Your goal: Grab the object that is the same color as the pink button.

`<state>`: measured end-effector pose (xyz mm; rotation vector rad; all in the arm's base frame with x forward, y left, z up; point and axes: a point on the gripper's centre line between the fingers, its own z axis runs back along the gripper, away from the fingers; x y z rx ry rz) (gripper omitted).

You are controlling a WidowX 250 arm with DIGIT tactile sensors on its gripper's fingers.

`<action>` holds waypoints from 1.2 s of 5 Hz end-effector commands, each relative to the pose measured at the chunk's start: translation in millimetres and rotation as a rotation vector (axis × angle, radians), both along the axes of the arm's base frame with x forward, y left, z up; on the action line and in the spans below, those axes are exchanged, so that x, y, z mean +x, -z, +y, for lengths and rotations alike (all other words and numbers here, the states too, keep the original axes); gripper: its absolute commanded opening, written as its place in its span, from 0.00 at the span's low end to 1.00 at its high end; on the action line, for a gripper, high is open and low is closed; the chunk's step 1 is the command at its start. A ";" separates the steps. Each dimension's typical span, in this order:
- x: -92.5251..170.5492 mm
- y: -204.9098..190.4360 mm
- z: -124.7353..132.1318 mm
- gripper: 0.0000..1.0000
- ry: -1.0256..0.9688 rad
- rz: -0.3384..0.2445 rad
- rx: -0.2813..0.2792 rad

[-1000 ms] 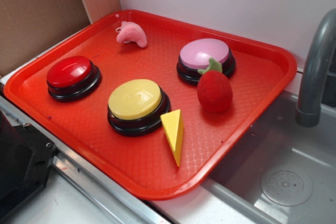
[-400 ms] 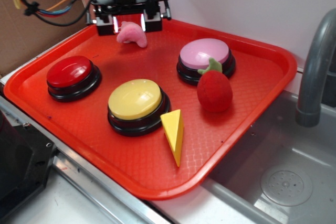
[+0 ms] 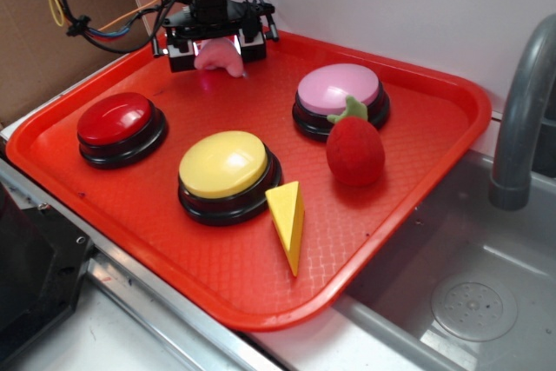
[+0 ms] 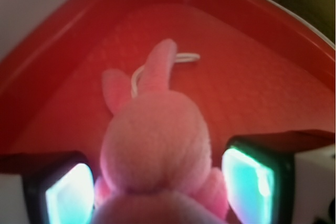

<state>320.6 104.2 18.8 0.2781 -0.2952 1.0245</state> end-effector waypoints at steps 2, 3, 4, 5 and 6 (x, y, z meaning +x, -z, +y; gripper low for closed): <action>-6.2 -24.9 -5.4 0.00 0.302 0.095 -0.162; -10.5 -45.3 -40.8 0.00 0.502 0.144 -0.249; -22.9 -72.9 -79.5 0.00 0.718 0.215 -0.347; -43.9 -96.4 -105.0 0.00 0.872 0.255 -0.403; -73.6 -120.6 -122.2 0.00 0.948 0.264 -0.427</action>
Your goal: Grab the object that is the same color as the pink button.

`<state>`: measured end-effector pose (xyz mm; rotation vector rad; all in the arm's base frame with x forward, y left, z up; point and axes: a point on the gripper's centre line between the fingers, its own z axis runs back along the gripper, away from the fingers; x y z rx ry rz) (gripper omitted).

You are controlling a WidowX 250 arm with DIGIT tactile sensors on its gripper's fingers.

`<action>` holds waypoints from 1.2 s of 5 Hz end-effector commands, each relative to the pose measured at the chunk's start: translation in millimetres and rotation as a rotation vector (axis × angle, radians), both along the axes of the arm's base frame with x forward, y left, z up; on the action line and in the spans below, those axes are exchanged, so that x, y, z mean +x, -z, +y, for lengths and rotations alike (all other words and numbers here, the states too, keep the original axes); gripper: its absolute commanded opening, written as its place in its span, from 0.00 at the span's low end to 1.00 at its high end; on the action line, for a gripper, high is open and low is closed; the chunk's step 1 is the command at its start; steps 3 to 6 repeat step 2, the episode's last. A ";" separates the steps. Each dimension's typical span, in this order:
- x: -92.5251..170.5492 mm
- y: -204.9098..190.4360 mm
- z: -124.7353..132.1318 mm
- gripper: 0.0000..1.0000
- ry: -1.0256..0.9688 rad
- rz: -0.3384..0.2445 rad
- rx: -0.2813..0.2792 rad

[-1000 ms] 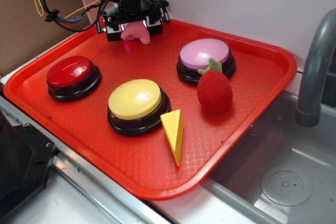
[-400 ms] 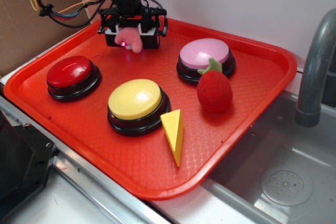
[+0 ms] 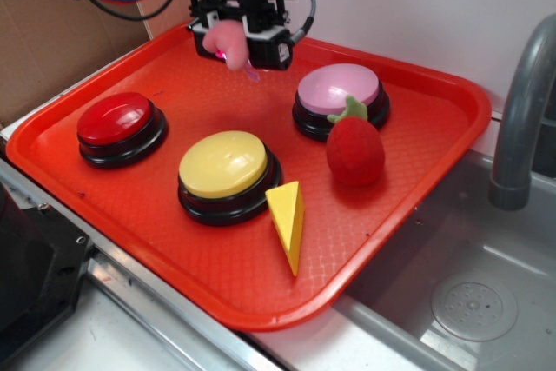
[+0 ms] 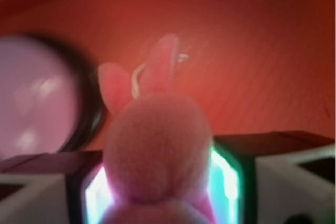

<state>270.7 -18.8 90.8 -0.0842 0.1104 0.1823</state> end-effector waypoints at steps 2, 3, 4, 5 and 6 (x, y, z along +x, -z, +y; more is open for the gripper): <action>-51.0 -61.1 17.0 0.00 -0.097 -0.099 -0.021; -51.0 -61.1 17.0 0.00 -0.097 -0.099 -0.021; -51.0 -61.1 17.0 0.00 -0.097 -0.099 -0.021; -51.0 -61.1 17.0 0.00 -0.097 -0.099 -0.021; -51.0 -61.1 17.0 0.00 -0.097 -0.099 -0.021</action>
